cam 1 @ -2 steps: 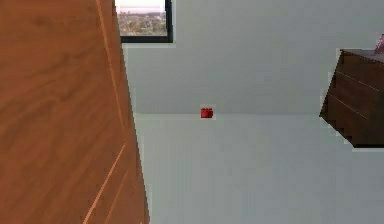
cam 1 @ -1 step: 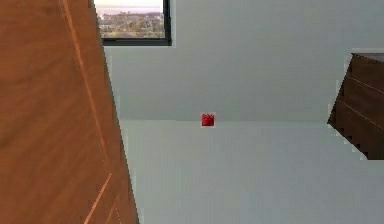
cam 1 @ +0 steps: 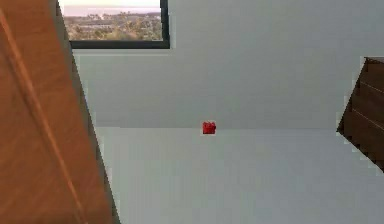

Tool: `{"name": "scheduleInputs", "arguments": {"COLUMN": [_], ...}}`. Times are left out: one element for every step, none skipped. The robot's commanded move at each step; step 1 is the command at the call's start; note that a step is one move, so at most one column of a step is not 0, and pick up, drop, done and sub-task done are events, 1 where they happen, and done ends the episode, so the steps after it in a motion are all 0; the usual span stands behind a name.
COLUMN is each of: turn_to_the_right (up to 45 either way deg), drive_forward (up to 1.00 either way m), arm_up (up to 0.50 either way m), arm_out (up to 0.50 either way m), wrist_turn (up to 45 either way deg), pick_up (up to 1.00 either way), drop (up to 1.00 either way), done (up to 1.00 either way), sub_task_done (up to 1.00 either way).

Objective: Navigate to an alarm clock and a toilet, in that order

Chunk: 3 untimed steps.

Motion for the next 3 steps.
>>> {"name": "scheduleInputs", "arguments": {"turn_to_the_right": [45.0,36.0,3.0], "drive_forward": [0.00,0.00,0.00], "arm_up": [0.00,0.00,0.00], "arm_out": [0.00,0.00,0.00], "wrist_turn": [0.0,0.0,0.0], "pick_up": [0.00,0.00,0.00], "drop": [0.00,0.00,0.00], "done": [0.00,0.00,0.00], "sub_task_done": [0.00,0.00,0.00]}}
